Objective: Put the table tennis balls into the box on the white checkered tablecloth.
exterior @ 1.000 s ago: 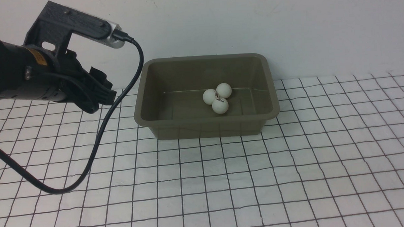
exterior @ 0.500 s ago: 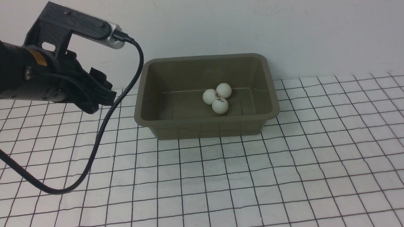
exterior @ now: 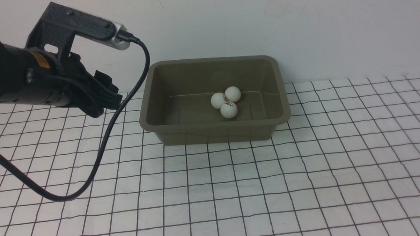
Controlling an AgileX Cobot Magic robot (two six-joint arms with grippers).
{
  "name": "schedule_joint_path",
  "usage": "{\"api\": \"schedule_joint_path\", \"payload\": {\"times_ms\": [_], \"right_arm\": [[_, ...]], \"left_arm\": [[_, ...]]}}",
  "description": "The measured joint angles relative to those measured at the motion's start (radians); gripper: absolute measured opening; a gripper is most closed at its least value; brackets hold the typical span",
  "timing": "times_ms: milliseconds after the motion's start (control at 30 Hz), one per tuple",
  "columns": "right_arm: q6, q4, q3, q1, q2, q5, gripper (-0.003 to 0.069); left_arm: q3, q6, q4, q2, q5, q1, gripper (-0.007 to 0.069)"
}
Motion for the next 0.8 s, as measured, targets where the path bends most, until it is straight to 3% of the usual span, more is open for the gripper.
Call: {"api": "schedule_joint_path", "payload": {"times_ms": [200, 433, 800], "right_arm": [[0.000, 0.026, 0.070, -0.146, -0.085, 0.001, 0.0390], [0.000, 0.094, 0.144, -0.251, -0.144, 0.002, 0.0390], [0.000, 0.099, 0.258, -0.261, -0.154, 0.020, 0.0390]], "left_arm": [[0.000, 0.000, -0.010, 0.000, 0.002, 0.000, 0.0395], [0.000, 0.000, -0.022, 0.000, 0.002, 0.000, 0.0395], [0.000, 0.000, -0.023, 0.000, 0.010, 0.000, 0.0395]]}}
